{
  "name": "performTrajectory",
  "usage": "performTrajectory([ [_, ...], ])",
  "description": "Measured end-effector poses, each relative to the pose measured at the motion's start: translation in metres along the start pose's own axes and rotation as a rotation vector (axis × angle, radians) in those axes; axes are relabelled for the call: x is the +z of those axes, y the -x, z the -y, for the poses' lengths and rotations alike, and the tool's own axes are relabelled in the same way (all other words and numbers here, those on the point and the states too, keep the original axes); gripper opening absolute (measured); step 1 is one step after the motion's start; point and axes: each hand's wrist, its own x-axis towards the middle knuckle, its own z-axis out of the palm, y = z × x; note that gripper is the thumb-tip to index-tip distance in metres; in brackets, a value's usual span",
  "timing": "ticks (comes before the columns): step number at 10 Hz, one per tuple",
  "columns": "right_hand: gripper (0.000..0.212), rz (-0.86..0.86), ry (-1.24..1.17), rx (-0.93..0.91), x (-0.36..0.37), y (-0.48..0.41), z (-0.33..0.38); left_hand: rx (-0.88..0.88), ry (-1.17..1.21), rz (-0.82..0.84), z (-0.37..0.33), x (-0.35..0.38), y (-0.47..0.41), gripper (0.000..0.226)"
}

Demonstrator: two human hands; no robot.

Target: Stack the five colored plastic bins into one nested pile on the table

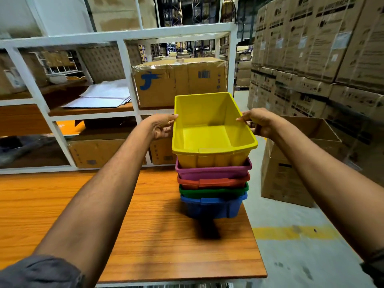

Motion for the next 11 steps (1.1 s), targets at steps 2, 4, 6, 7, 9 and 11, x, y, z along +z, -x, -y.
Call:
performTrajectory([
  [2,0.009,0.001,0.022,0.137,0.002,-0.007,-0.015,-0.08,0.011,-0.051,0.015,0.008,-0.014,0.011],
  [4,0.007,-0.016,0.009,0.2,0.008,-0.013,-0.028,-0.129,-0.02,-0.053,0.035,0.011,-0.024,0.012],
  [6,0.009,-0.024,-0.012,0.213,0.008,-0.022,-0.034,-0.131,0.007,-0.084,0.042,0.009,-0.03,0.013],
  [7,0.007,-0.019,0.012,0.193,0.008,-0.021,-0.036,-0.109,-0.007,-0.118,0.042,0.012,-0.027,0.008],
  [9,0.018,-0.049,0.094,0.14,0.006,-0.007,-0.033,-0.016,-0.097,-0.164,0.044,0.019,-0.002,0.035],
  [11,0.015,-0.188,0.122,-0.054,0.01,0.017,-0.023,0.135,-0.075,-0.308,0.048,0.025,0.03,0.017],
])
